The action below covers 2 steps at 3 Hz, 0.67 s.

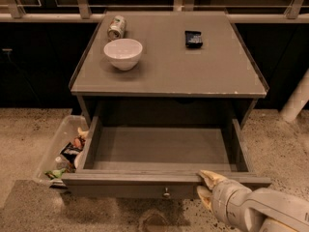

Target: Open top drawer

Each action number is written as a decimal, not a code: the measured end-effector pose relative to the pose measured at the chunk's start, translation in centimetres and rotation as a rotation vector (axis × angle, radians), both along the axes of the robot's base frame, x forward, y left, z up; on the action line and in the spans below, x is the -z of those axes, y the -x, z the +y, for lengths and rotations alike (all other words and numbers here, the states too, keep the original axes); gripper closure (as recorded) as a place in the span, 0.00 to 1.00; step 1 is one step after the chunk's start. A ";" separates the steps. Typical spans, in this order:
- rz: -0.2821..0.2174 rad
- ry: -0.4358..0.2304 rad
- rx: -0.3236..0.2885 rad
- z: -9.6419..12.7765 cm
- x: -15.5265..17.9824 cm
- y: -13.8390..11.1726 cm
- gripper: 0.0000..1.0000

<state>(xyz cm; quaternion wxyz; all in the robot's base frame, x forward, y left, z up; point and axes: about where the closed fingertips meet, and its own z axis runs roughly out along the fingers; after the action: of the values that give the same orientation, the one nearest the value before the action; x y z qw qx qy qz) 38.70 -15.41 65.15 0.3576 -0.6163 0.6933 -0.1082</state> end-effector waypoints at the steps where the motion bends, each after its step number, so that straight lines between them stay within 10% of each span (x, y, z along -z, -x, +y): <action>1: -0.004 -0.007 0.008 -0.3 -0.1 0.5 1.00; 2: -0.006 -0.041 0.036 -0.5 -0.3 1.3 1.00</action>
Offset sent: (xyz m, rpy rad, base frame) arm -0.3038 -0.0554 -0.0389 0.2509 -0.1761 -0.3183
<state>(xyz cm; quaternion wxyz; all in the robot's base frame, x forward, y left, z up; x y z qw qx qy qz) 37.44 -15.90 65.47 0.3701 -0.5959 0.7053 -0.1024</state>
